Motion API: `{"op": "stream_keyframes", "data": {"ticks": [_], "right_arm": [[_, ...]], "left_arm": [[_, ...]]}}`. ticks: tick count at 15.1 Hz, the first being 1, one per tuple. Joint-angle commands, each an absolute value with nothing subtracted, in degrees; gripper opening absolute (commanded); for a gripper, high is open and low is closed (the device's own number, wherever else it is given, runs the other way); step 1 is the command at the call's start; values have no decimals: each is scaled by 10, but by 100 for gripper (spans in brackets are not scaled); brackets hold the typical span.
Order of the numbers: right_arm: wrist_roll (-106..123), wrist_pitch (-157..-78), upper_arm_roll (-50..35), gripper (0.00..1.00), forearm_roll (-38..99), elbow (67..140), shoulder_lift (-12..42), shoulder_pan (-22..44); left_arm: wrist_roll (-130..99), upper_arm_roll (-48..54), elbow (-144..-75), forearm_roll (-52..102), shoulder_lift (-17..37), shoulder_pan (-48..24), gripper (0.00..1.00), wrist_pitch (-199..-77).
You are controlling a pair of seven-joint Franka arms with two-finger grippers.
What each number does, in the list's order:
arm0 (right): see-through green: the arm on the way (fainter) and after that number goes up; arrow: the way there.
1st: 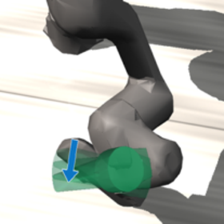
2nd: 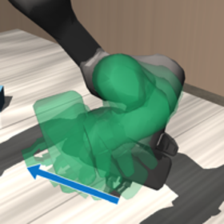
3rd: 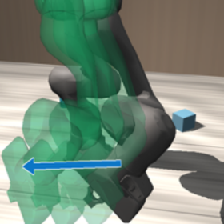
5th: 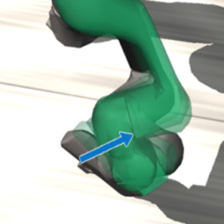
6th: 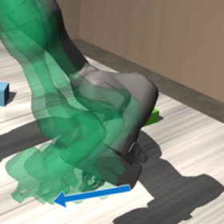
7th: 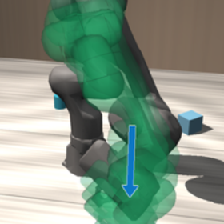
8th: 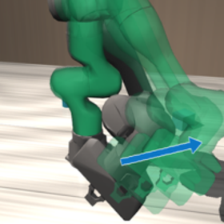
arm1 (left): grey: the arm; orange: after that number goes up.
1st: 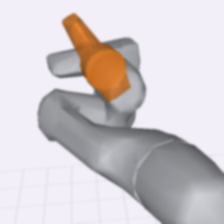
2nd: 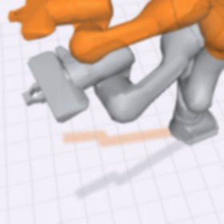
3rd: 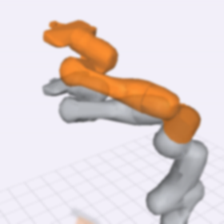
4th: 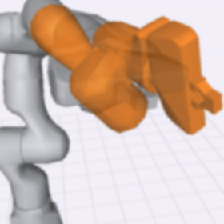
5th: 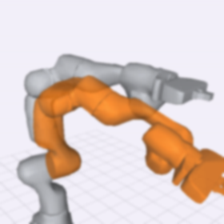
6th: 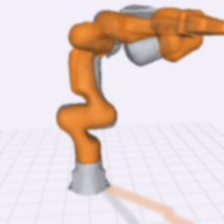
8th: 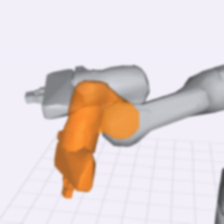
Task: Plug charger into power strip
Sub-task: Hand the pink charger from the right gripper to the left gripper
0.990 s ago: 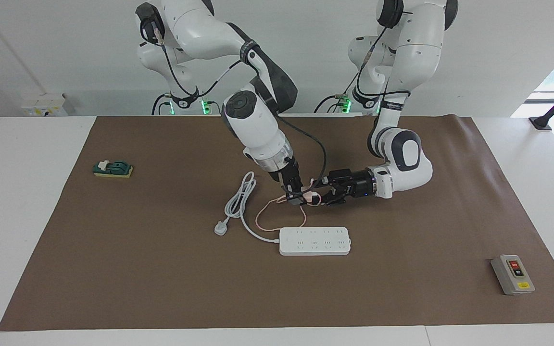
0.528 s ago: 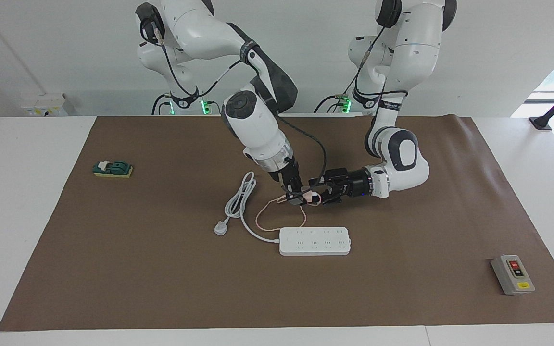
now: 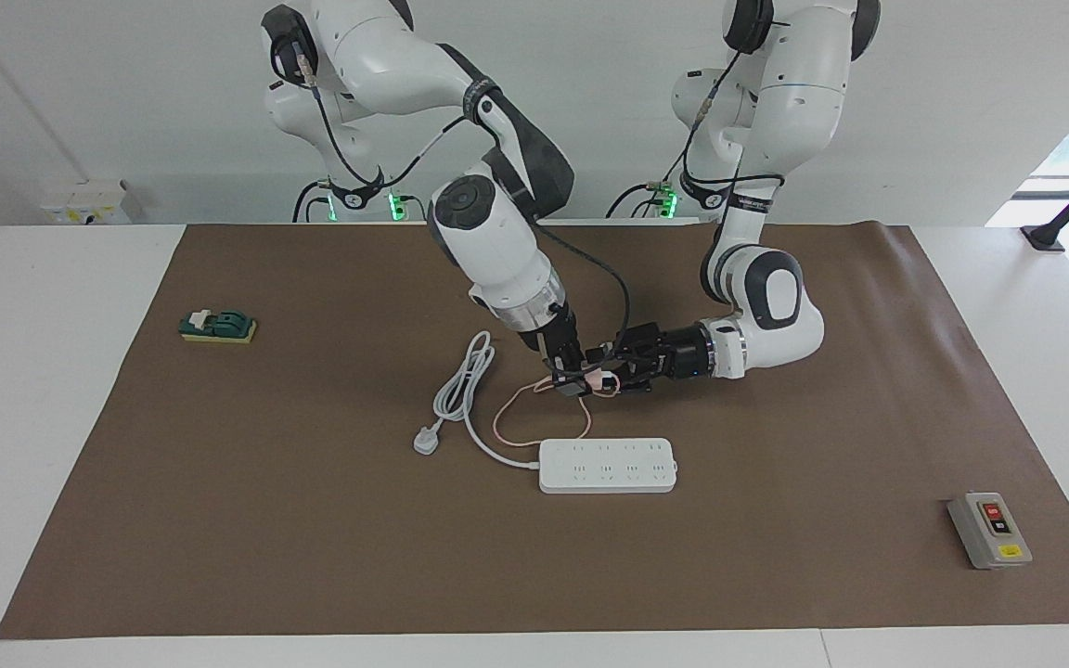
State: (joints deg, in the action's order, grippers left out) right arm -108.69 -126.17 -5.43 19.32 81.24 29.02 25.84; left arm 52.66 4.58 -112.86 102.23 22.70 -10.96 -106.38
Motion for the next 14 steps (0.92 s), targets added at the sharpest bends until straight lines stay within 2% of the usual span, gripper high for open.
{"op": "stream_keyframes", "data": {"ticks": [1,8,9,10,11,12,14], "right_arm": [[-1085,-1271,-56,0,205,810,293,257],[-1085,-1271,-56,0,206,810,293,257],[-1085,-1269,-56,8,207,810,293,256],[-1089,-1269,-56,42,209,810,293,254],[-1089,-1267,-56,67,212,809,293,254],[-1088,-1269,-56,100,212,809,293,254],[-1086,-1268,-55,100,211,809,289,252]], "left_arm": [[538,40,-1122,1035,232,-119,0,-1073],[537,40,-1116,1031,232,-118,0,-1070],[537,40,-1115,1031,232,-118,0,-1071],[537,40,-1115,1030,232,-117,0,-1070],[537,40,-1115,1030,232,-117,0,-1069],[537,40,-1115,1028,232,-116,0,-1068],[536,38,-1114,1024,232,-115,0,-1067]]}}
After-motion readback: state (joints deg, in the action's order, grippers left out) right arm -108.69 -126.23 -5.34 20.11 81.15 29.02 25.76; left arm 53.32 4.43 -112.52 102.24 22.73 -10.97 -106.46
